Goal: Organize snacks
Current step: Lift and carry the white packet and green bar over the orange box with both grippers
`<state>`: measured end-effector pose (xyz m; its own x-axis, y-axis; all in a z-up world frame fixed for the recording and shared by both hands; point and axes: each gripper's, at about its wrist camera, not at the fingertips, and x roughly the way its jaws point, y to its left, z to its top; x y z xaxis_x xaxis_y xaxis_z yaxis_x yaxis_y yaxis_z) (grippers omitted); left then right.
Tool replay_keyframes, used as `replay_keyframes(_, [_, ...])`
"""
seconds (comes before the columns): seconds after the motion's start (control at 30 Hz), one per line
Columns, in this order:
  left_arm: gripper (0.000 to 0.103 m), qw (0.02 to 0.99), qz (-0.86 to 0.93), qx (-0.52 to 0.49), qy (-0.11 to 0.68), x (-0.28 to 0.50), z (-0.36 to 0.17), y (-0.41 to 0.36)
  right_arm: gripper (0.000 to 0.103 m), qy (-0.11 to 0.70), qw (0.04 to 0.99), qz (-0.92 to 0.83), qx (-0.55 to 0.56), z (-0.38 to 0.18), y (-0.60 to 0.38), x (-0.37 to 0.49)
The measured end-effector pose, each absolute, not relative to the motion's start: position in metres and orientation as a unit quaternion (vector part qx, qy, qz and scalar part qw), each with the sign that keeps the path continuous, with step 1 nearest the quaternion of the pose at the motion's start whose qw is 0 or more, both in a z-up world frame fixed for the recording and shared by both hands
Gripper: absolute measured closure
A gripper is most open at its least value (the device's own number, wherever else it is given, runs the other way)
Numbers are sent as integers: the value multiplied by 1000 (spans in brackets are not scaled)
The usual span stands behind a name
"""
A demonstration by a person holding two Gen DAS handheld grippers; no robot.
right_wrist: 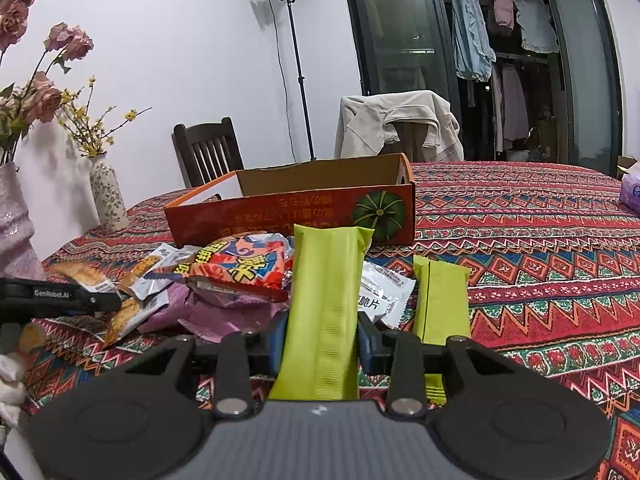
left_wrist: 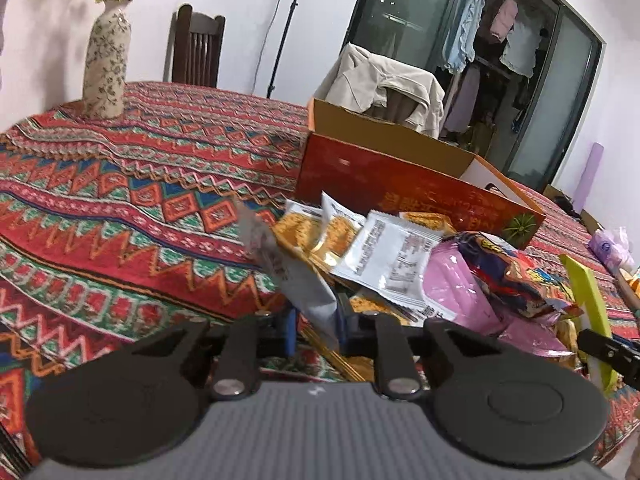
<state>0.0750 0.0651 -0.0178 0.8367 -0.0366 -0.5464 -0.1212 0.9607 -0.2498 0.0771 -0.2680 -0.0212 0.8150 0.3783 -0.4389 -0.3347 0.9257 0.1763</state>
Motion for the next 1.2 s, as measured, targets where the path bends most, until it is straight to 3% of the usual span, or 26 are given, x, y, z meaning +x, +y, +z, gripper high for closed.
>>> replay_keyframes(0.23, [82, 948, 30, -138, 284, 75, -17, 70, 68, 239, 952, 185, 46, -21, -268, 75])
replay_keyframes(0.43, [92, 951, 40, -131, 279, 75, -16, 74, 68, 239, 952, 184, 47, -20, -268, 74])
replay_keyframes(0.53, [92, 954, 39, -124, 268, 72, -9, 74, 68, 236, 953, 182, 46, -19, -269, 74])
replay_keyframes(0.9, [92, 977, 20, -67, 203, 80, 42, 56, 68, 203, 962, 180, 35, 9, -271, 88])
replay_keyframes(1.2, [92, 986, 6, -39, 163, 132, 82, 26, 68, 173, 968, 180, 34, 58, -258, 147])
